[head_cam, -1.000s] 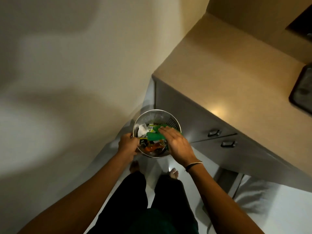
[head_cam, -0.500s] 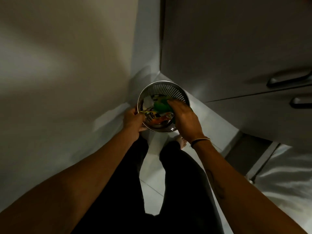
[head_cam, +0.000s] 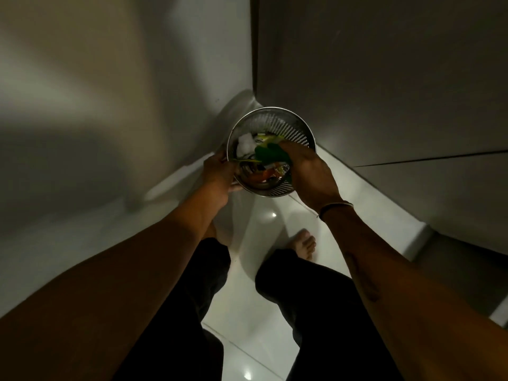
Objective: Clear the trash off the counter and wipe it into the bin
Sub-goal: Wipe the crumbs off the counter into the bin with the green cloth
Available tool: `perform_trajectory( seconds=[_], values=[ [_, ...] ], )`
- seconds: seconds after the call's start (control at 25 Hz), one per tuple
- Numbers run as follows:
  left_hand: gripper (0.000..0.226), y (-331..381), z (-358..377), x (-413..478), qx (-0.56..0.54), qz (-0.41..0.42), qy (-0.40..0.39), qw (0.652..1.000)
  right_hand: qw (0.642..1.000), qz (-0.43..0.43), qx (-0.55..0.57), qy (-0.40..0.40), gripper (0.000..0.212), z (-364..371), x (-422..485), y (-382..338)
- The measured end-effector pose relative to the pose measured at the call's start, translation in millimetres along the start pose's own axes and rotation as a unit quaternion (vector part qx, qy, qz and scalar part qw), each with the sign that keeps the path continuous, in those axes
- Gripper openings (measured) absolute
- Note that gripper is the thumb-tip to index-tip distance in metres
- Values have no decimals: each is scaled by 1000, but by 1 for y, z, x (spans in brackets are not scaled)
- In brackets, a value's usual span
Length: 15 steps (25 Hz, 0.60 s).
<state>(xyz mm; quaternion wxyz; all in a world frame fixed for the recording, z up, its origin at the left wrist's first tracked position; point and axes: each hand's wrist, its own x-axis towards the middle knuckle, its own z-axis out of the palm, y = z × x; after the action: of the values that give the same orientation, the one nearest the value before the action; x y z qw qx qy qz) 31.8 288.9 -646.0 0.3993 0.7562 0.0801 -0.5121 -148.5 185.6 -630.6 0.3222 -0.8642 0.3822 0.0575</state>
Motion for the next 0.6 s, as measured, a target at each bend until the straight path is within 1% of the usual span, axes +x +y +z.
perform_trajectory(
  seconds=[0.2,0.32,0.36,0.4,0.44,0.48,0.56,0.6],
  values=[
    [30,15,-1,17,-1,8,-24,1000,1000,-5,17,4,62,-2,17,2],
    [24,28,-10,-9,-3,12,-29,999,998,29,31,53,59,-20,-2,-18],
    [28,35,-11,-25,29,23,-23,999,996,42,34,72,61,-31,-13,-29],
    [36,44,-13,-46,95,48,-16,994,994,56,35,83,63,-44,-25,-43],
    [44,52,-16,-70,178,83,-12,980,993,71,37,87,65,-58,-38,-58],
    [51,63,-20,-99,256,126,-16,958,991,87,40,90,69,-78,-51,-77],
    [58,85,-23,-155,360,210,-45,908,986,110,50,114,74,-118,-76,-109],
    [59,101,-24,-186,391,259,-59,881,983,110,52,139,75,-146,-89,-127]
  ],
)
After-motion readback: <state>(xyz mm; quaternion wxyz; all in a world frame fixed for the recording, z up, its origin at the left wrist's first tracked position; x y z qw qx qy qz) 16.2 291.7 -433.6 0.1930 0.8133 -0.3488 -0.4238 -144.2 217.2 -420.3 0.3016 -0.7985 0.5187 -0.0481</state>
